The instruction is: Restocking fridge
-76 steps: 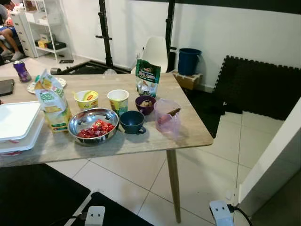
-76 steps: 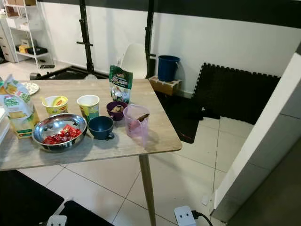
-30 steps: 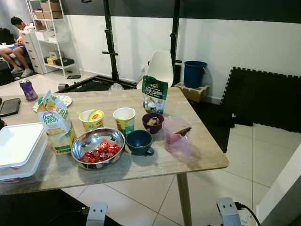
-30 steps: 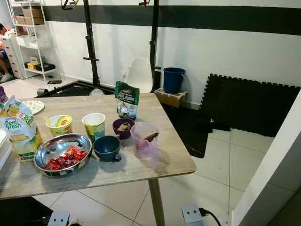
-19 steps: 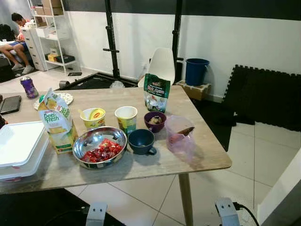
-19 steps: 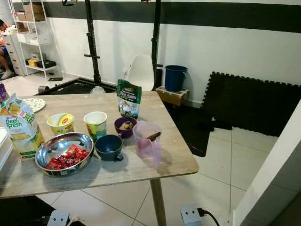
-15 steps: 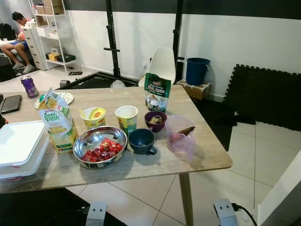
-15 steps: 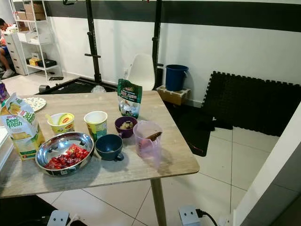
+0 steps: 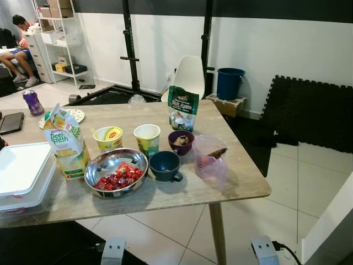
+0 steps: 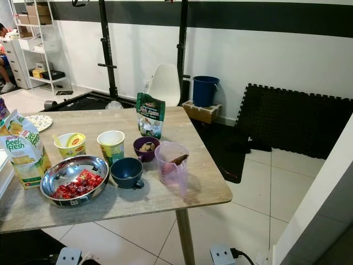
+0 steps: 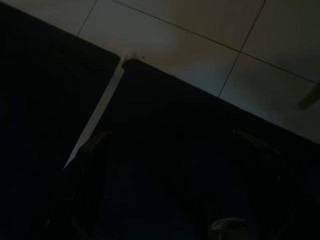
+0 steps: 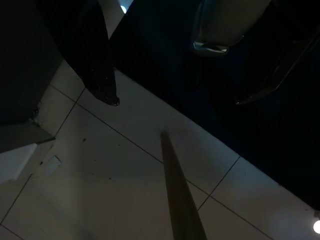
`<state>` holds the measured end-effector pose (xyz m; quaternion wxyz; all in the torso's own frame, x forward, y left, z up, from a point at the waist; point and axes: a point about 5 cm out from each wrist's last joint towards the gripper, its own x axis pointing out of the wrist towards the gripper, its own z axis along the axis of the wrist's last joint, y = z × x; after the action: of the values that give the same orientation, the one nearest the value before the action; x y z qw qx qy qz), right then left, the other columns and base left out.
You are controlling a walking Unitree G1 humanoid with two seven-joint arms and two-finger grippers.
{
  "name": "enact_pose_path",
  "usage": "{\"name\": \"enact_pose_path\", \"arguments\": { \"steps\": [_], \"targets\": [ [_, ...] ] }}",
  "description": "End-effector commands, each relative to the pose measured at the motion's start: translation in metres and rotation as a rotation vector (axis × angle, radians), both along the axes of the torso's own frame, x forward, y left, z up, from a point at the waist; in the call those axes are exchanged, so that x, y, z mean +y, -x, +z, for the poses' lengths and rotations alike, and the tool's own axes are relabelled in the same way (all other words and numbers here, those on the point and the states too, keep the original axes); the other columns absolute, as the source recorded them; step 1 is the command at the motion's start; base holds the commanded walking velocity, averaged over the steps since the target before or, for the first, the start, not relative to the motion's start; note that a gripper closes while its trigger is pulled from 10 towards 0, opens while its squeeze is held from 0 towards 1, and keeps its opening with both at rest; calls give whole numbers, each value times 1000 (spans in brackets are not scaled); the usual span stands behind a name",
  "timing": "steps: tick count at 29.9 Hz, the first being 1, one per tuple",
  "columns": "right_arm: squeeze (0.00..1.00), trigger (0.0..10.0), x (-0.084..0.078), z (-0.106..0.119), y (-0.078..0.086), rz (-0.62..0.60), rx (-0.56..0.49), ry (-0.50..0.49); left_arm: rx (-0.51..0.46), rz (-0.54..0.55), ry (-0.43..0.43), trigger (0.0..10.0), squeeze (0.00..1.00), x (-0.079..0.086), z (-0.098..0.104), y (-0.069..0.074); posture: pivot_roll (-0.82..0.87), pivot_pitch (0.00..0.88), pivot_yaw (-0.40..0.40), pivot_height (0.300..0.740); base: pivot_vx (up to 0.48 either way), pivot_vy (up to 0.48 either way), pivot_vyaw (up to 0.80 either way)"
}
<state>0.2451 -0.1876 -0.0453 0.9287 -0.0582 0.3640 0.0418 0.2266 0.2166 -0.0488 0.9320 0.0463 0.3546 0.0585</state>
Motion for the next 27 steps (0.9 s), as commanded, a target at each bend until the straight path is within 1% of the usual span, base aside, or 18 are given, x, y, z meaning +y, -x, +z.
{"name": "enact_pose_path", "arguments": {
  "steps": [1,3,4,7,16,17,20,21,27],
  "targets": [
    [0,10000,1,-5,6,-4,26,-6,31,-3,-5,10000,0,3,-4,7,-19,57,-14,740,0,0,0],
    [0,10000,1,-5,6,-4,25,-6,25,21,21,10000,0,2,-4,6,-20,58,-15,740,0,0,0],
    [0,10000,1,-5,6,-4,25,-6,25,21,21,10000,0,2,-4,6,-20,58,-15,740,0,0,0],
    [0,10000,0,-6,8,-4,31,-5,38,-11,10,10000,0,-1,-4,4,-19,58,-17,740,0,0,0],
    [0,10000,0,-7,9,-4,36,-5,45,-16,-7,10000,0,0,-3,3,-17,59,-17,740,0,-480,0],
    [0,10000,0,-7,9,-4,35,-5,36,21,-12,10000,0,4,-3,4,-17,59,-17,740,0,0,0],
    [0,10000,0,-7,9,-4,35,-5,35,22,-22,10000,0,5,-2,3,-16,63,-19,740,0,0,0],
    [0,10000,0,-6,9,-2,35,-4,34,11,-38,10000,0,6,-2,3,-16,63,-19,740,0,0,0],
    [0,10000,0,-7,9,0,36,-4,26,13,-37,10000,0,6,-2,3,-14,64,-21,740,0,0,0]
  ]
}}
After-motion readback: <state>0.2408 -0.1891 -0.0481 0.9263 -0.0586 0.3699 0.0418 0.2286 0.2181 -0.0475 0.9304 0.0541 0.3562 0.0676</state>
